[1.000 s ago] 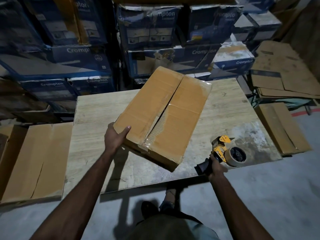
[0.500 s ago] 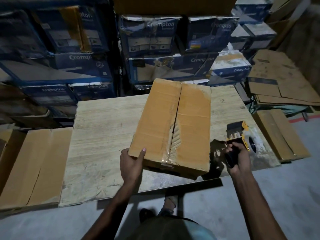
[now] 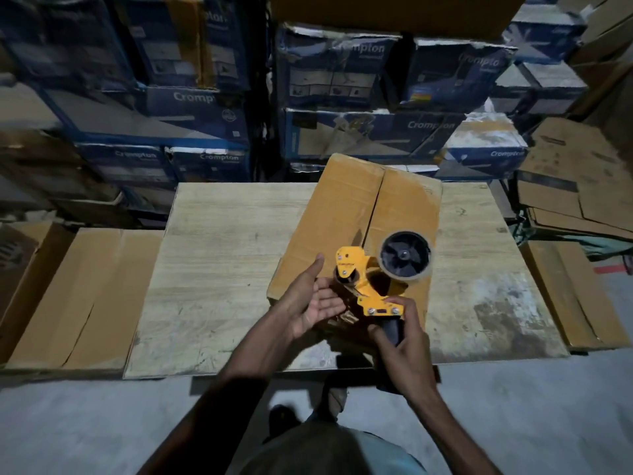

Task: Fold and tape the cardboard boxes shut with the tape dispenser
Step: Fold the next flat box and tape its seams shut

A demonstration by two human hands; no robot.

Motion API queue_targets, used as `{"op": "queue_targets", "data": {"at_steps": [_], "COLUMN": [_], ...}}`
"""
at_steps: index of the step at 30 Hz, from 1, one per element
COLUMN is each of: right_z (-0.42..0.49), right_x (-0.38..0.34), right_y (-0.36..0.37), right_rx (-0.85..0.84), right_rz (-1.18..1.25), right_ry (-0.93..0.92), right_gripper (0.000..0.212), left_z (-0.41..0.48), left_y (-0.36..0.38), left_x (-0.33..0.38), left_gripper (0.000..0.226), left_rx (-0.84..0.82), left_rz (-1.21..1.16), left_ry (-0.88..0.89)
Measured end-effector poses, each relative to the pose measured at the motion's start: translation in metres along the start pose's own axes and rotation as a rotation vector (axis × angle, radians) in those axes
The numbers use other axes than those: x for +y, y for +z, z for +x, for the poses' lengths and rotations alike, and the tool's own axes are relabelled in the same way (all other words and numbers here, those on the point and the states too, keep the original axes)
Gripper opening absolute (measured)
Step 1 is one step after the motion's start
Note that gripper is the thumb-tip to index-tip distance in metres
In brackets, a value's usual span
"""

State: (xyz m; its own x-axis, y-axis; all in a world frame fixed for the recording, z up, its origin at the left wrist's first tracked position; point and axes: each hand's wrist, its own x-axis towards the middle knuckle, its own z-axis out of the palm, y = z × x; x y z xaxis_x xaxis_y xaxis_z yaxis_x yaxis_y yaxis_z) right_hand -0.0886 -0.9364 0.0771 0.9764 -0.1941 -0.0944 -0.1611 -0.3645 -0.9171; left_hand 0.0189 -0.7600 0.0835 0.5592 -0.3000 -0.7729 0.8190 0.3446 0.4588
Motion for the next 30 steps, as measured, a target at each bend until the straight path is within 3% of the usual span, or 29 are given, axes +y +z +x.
{"op": "queue_targets", "data": {"at_steps": [3,8,13,19,26,30], "right_z": [-0.002,0.002,0.005,0.001,0.001,0.002], "right_x": [0.002,0.011,0.016,0.017,0.014,0.010], "right_y": [0.009,0.011,0.006,0.004,0.010,0.011], "right_rx": [-0.068,-0.111,-0.114,-0.135,-0.137,-0.137], "right_rz": [-0.033,-0.094,-0.076,-0.076,-0.067,-0.057], "right_ry": [-0.066,-0.099,-0.098,-0.107,-0.093,-0.100], "right_gripper": [0.044,0.045,0.043,0.045,0.045,0.044], "left_z": [0.005,0.004,0.000,-0.006,0.002,-0.001], "left_y": [-0.015,-0.031,-0.065,-0.074,-0.081,-0.083], "left_x": [0.003,-0.007,-0.016,-0.010,-0.008,-0.006], "left_gripper": [0.071,0.028,0.044,0.028,0.049,0.035], "left_rx": [-0.015,-0.017,-0.051,-0.081,-0.059,-0.070], "left_rz": [-0.089,-0.175,-0.348,-0.349,-0.404,-0.288], "left_ry": [-0.031,-0.079,-0.162,-0.112,-0.096,-0.060]}}
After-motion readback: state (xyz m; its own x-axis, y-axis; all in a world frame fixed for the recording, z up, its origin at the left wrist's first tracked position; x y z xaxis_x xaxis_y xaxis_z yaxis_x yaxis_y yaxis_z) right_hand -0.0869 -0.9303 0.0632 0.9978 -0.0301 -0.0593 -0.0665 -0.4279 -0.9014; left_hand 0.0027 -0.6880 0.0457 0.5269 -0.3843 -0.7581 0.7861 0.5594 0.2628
